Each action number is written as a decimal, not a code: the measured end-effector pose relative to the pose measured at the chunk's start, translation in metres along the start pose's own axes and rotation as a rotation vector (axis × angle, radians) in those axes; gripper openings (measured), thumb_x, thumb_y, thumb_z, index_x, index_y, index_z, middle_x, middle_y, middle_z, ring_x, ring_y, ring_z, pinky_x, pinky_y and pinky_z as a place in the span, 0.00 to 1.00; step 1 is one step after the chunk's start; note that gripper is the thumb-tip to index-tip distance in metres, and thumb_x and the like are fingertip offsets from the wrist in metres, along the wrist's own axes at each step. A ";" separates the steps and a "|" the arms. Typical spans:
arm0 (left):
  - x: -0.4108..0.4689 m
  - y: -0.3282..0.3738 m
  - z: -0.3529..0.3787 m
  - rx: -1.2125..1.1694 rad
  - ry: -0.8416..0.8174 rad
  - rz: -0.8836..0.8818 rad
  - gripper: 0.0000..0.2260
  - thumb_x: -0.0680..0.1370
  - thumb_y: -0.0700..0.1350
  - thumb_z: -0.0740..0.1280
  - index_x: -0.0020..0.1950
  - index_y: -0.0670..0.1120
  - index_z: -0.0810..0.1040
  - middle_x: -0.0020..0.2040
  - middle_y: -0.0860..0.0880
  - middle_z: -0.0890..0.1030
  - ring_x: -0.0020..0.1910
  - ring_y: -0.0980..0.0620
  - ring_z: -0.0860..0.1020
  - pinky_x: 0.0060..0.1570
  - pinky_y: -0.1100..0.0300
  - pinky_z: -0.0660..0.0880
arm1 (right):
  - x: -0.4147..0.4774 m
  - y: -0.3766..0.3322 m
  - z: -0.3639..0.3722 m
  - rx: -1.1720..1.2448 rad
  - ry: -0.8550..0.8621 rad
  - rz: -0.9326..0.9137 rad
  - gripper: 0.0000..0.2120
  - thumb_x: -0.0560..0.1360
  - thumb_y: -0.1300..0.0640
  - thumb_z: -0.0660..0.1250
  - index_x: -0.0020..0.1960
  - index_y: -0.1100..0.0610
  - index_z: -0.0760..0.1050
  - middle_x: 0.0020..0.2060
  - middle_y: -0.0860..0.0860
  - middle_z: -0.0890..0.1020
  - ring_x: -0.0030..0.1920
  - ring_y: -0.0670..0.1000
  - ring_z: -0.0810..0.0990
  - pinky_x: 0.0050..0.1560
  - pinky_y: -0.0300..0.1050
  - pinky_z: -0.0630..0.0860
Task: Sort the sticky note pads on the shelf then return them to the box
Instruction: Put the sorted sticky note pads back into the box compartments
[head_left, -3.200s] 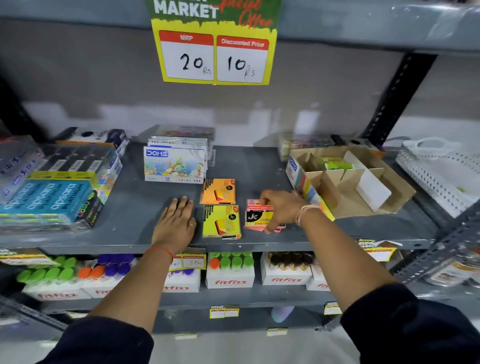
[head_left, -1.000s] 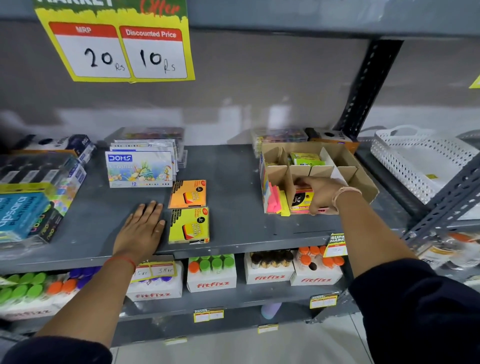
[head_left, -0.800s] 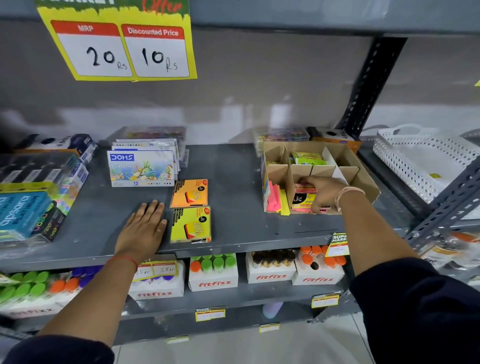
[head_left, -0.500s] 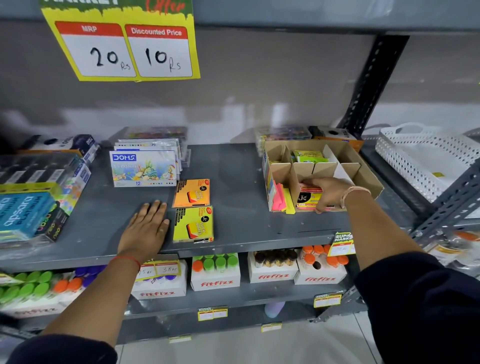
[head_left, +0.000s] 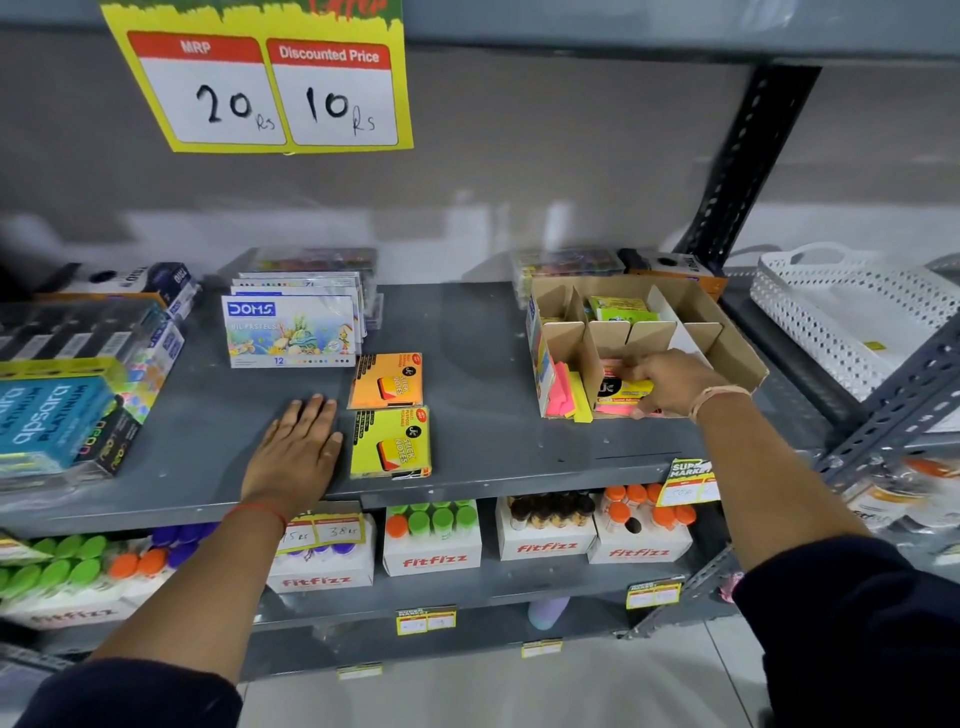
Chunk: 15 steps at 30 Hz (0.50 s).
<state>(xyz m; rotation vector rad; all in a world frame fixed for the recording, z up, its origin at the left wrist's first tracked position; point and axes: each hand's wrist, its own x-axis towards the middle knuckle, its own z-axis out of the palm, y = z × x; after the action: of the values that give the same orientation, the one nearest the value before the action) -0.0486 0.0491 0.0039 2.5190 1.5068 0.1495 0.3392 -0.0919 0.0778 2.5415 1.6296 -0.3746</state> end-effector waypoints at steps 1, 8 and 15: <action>-0.001 0.000 0.000 0.001 0.003 -0.002 0.23 0.81 0.47 0.49 0.75 0.46 0.50 0.78 0.48 0.52 0.77 0.48 0.49 0.76 0.51 0.48 | 0.000 -0.001 -0.005 -0.001 0.029 -0.002 0.25 0.69 0.55 0.73 0.65 0.56 0.73 0.62 0.54 0.78 0.62 0.57 0.74 0.62 0.47 0.69; -0.001 -0.002 0.000 0.010 -0.009 -0.010 0.23 0.81 0.49 0.46 0.75 0.47 0.50 0.78 0.48 0.51 0.77 0.48 0.48 0.76 0.52 0.47 | -0.029 -0.114 -0.057 0.337 0.440 -0.428 0.34 0.68 0.48 0.73 0.70 0.54 0.67 0.73 0.51 0.66 0.73 0.51 0.64 0.72 0.44 0.58; -0.002 -0.003 0.000 -0.005 -0.013 -0.002 0.28 0.75 0.54 0.41 0.75 0.47 0.51 0.78 0.48 0.52 0.77 0.48 0.49 0.76 0.52 0.47 | -0.019 -0.197 0.035 0.238 -0.088 -0.584 0.42 0.64 0.47 0.76 0.73 0.55 0.62 0.75 0.53 0.60 0.75 0.53 0.58 0.74 0.45 0.55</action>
<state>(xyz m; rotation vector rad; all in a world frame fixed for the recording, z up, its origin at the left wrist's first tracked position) -0.0516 0.0490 0.0031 2.5102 1.5018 0.1358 0.1481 -0.0331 0.0587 2.0935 2.3931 -0.7518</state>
